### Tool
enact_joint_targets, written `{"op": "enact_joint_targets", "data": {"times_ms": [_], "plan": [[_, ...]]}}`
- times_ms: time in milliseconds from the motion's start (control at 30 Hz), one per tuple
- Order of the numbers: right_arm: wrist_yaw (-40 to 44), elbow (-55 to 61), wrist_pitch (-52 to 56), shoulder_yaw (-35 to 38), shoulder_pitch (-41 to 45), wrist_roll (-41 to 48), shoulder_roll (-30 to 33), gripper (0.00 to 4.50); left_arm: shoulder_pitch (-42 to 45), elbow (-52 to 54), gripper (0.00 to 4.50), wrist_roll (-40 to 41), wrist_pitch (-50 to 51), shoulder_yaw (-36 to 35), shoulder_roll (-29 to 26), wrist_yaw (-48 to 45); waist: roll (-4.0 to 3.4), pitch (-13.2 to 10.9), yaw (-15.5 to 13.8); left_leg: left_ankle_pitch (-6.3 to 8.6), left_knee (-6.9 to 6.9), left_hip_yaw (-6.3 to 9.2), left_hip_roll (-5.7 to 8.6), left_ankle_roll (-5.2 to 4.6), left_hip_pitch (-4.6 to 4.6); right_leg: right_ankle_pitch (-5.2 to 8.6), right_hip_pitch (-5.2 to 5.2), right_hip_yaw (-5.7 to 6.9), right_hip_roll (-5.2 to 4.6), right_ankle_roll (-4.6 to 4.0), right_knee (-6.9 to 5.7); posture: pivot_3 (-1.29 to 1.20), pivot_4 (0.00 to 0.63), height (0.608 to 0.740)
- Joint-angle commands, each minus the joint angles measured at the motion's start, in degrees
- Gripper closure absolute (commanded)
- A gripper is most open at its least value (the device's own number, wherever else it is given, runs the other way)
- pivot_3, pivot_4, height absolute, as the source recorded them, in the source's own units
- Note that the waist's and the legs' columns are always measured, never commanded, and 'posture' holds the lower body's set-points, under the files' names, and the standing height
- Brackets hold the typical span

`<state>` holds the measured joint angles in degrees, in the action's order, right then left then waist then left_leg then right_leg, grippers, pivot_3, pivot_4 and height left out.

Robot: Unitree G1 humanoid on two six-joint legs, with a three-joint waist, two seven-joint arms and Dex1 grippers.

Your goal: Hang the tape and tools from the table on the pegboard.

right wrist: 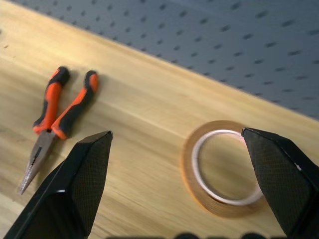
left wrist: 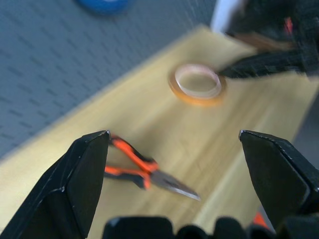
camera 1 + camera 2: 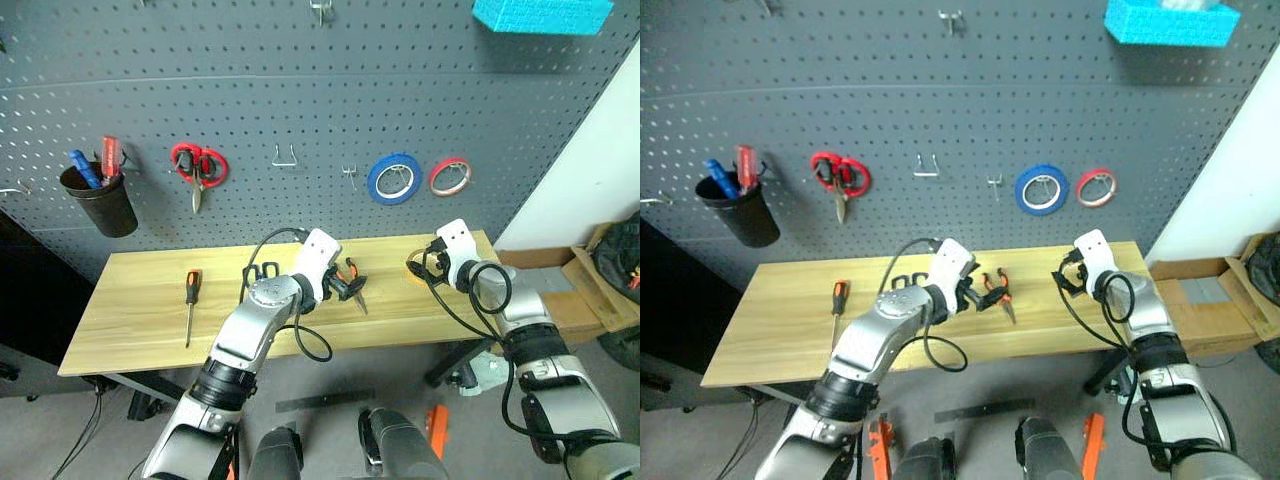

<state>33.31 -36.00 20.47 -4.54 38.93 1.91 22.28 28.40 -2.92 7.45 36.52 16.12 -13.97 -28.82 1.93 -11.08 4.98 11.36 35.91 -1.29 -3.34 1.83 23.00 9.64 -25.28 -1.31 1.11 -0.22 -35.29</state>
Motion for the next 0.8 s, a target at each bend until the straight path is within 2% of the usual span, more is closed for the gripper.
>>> {"op": "enact_joint_targets", "data": {"times_ms": [33, 167, 300, 467, 800], "plan": [[2.2, -8.5, -5.9, -1.0, 4.4, -1.9, 0.4, 0.0, 3.2, -5.8, 0.04, -2.1, -4.1, 1.3, 1.2, -1.1, 0.05, -0.8, -0.3, 0.04, -0.04, -0.03, 0.0, -0.08, 0.06, 0.04, -0.06, -0.02, 0.01, -0.06, -0.02, -0.03, 0.258, 0.74], [2.0, -18.7, -10.4, -1.1, 8.5, -3.3, 0.0, 0.0, 4.9, -10.8, 0.04, -2.8, -6.5, 2.4, 3.1, -3.0, 0.09, -2.0, -0.9, 0.48, 0.02, -0.18, 0.01, -0.77, 0.04, 0.32, -0.08, -0.15, 0.0, 0.29, -0.26, -0.03, 0.288, 0.74], [0.7, -26.7, -10.7, 1.1, 12.7, -2.6, -0.6, 0.0, 7.0, -13.9, 0.04, -4.2, -8.2, 4.2, 4.5, -5.3, 0.15, -3.6, -1.3, 0.56, 0.03, -0.43, 0.12, -0.85, 0.06, 0.47, -0.29, -0.74, -0.05, 0.42, -0.54, -0.04, 0.303, 0.74], [-0.7, -32.0, -9.3, 4.5, 15.8, -0.8, -1.3, 0.0, 8.8, -15.6, 0.04, -5.7, -9.9, 4.9, 4.9, -7.1, 0.14, -4.1, -1.4, 0.56, 0.08, -0.54, 0.3, -0.85, 0.44, 0.48, -0.78, -0.98, -0.2, 0.53, -0.72, -0.03, 0.308, 0.74], [1.0, -35.8, -2.7, 9.1, 18.1, 1.8, -2.7, 0.0, 9.2, -14.9, 0.04, -6.4, -9.7, 4.2, 4.8, -8.9, 0.16, -4.7, -1.4, 0.56, 0.09, -0.52, 0.52, -0.85, 0.49, 0.45, -0.81, -1.0, -0.33, 0.66, -0.74, -0.02, 0.308, 0.74]]}}
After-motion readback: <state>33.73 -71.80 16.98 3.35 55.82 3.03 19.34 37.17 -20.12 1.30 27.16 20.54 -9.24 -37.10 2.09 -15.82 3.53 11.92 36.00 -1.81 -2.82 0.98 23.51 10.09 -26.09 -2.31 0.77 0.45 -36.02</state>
